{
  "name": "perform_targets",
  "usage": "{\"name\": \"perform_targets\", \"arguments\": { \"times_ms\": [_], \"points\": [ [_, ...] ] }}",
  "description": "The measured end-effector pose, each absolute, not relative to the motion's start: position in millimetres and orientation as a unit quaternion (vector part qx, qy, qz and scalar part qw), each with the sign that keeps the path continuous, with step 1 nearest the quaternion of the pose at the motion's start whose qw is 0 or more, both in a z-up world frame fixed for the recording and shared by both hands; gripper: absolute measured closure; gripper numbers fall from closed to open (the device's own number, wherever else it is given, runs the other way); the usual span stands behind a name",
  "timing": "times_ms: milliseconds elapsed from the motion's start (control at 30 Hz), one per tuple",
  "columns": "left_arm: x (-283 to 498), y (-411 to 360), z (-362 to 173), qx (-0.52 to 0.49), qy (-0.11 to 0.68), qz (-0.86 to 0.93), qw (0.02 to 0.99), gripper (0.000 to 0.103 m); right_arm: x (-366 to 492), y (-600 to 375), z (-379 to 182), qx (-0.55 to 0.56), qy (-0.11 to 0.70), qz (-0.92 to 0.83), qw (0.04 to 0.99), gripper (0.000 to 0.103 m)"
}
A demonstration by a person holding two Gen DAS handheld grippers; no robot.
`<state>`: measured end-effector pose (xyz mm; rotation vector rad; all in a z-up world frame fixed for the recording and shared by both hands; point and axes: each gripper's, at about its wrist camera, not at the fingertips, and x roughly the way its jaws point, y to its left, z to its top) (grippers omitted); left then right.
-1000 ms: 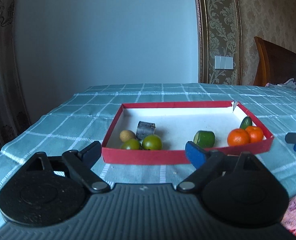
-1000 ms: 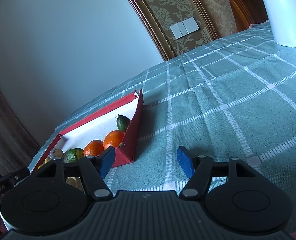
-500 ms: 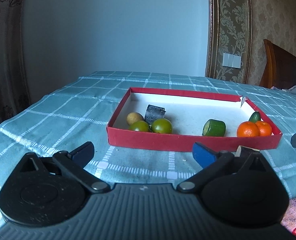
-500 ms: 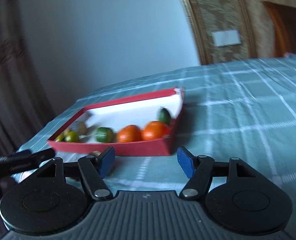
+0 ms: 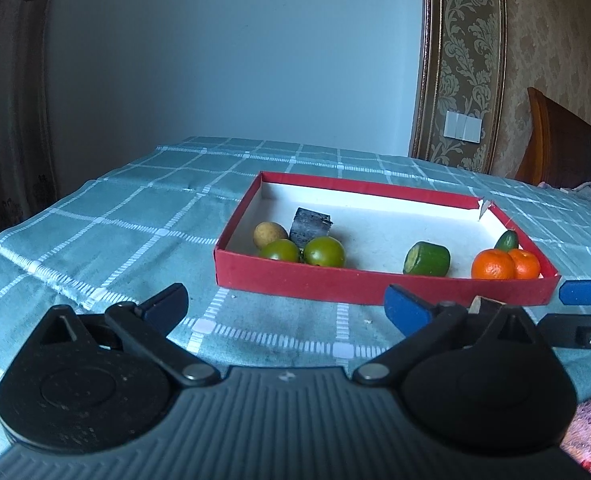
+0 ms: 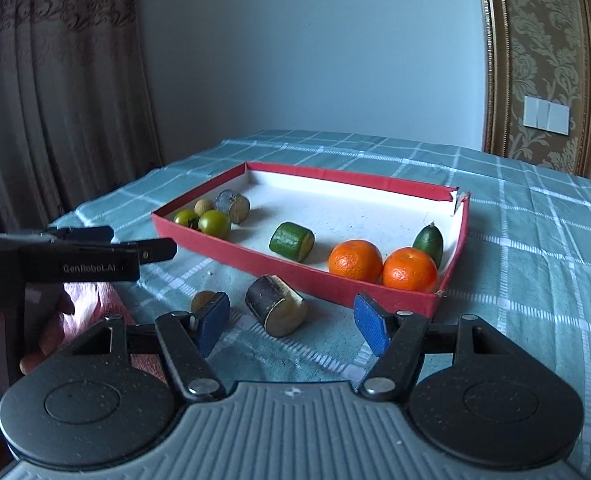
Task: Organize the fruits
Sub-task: 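Reach the right tool to the second dark cylindrical piece beside the tray, then close the right tool on the dark cylindrical piece and lift it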
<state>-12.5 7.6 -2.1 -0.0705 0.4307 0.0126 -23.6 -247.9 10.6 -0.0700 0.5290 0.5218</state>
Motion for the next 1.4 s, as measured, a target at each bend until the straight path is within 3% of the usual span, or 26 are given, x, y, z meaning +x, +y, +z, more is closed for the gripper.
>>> {"name": "perform_targets", "arguments": {
  "times_ms": [1000, 1267, 1400],
  "points": [
    [-9.0, 10.6, -2.8, -0.049, 0.223, -0.01, 0.974, 0.0, 13.6, -218.0, -12.3, -0.105, 0.277, 0.306, 0.904, 0.035],
    [-8.3, 11.4, -3.0, -0.051, 0.224, -0.009, 0.973, 0.0, 14.7, -208.4, -15.1, -0.13, 0.286, 0.306, 0.899, 0.061],
    [-8.3, 11.3, -3.2, -0.051, 0.224, -0.008, 0.973, 0.0, 12.2, -206.3, -15.5, -0.134, 0.283, 0.299, 0.901, 0.062]
  ]
}}
